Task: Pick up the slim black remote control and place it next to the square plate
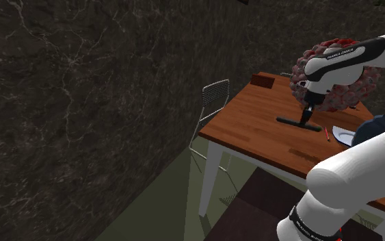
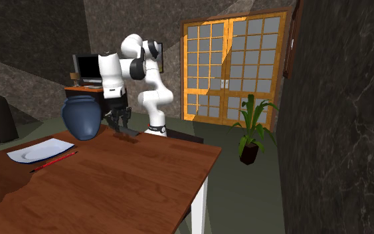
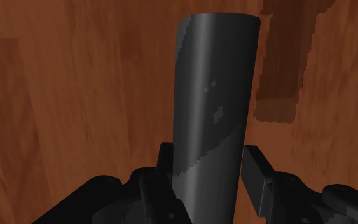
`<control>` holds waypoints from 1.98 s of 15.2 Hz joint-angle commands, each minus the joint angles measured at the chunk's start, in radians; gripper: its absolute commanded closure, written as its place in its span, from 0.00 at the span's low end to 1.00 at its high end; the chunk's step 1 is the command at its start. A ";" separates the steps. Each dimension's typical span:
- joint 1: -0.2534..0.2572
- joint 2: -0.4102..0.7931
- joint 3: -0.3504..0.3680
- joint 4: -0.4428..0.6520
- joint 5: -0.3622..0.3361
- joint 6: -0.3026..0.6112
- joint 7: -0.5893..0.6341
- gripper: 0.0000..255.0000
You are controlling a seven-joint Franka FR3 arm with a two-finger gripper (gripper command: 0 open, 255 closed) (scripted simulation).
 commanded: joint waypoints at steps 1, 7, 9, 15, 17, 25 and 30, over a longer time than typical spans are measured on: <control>-0.031 -0.028 -0.023 -0.007 -0.030 -0.014 -0.036 1.00; -0.113 -0.074 -0.109 -0.004 -0.105 -0.038 -0.162 1.00; -0.135 -0.080 -0.143 0.006 -0.126 -0.045 -0.207 1.00; -0.177 -0.070 -0.261 0.062 -0.169 -0.055 -0.356 1.00; -0.181 -0.056 -0.308 0.089 -0.176 -0.055 -0.409 1.00; -0.106 0.043 -0.573 0.237 -0.150 -0.043 -0.644 1.00; 0.106 0.092 -0.886 0.365 -0.121 -0.046 -0.782 1.00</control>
